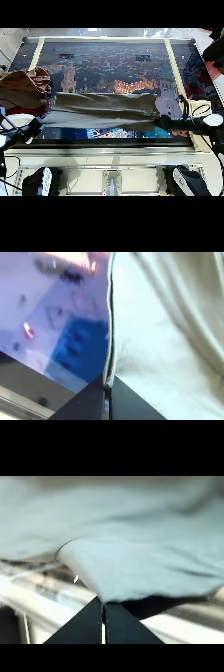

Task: Fold the shirts.

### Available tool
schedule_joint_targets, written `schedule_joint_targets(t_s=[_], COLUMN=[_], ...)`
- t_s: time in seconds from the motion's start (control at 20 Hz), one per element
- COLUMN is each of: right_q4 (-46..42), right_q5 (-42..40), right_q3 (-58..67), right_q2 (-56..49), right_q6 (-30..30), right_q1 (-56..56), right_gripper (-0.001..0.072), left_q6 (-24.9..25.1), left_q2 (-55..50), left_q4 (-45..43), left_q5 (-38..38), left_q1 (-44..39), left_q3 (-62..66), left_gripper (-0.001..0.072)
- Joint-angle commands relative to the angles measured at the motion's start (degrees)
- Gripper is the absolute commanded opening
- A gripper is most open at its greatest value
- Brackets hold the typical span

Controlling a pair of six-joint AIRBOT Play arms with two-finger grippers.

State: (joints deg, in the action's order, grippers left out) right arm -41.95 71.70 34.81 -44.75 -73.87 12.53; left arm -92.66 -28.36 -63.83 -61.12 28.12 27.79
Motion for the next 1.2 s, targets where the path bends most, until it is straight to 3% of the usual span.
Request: schedule_joint_targets(t_s=[0.0, 0.15, 0.3, 0.5, 0.95, 1.0, 1.05, 1.1, 1.15], right_q4=[-0.5, -1.3, -3.5, -4.1, -4.7, -4.7, -4.9, -4.9, -5.0], right_q5=[-9.0, -13.2, -16.2, -16.3, -24.9, -26.3, -26.5, -25.9, -23.9], right_q3=[7.2, 13.8, 23.5, 35.0, 38.6, 38.7, 39.3, 40.6, 42.6], right_q2=[-2.9, -14.8, -26.8, -40.0, -54.7, -54.8, -54.7, -54.4, -53.9], right_q6=[-1.5, 0.0, 0.0, -0.1, 0.1, 0.0, 0.0, 0.0, 0.0], right_q1=[-5.9, -9.1, -9.0, -9.1, -10.0, -10.3, -10.4, -10.2, -9.9], right_gripper=[0.0016, 0.0017, 0.0017, 0.0017, 0.002, 0.0024, 0.006, 0.0148, 0.028], left_q6=[2.1, 3.5, -0.3, -3.1, -4.7, -4.7, -4.7, -4.7, -4.7], left_q2=[-4.4, -19.0, -36.3, -53.8, -67.9, -68.0, -67.6, -66.8, -65.8], left_q4=[-3.0, -8.1, -21.0, -26.0, -27.6, -27.4, -27.5, -27.5, -27.6], left_q5=[3.8, 9.5, 7.4, 6.9, 11.1, 11.3, 11.6, 11.7, 11.7], left_q1=[-4.8, -14.0, -19.9, -23.9, -25.5, -25.5, -25.5, -25.5, -25.3], left_q3=[5.5, 15.3, 28.9, 43.1, 47.1, 47.1, 47.2, 47.4, 47.9], left_gripper=[0.0004, 0.0004, 0.0005, 0.0005, 0.0009, 0.0044, 0.0219, 0.0448, 0.0579])
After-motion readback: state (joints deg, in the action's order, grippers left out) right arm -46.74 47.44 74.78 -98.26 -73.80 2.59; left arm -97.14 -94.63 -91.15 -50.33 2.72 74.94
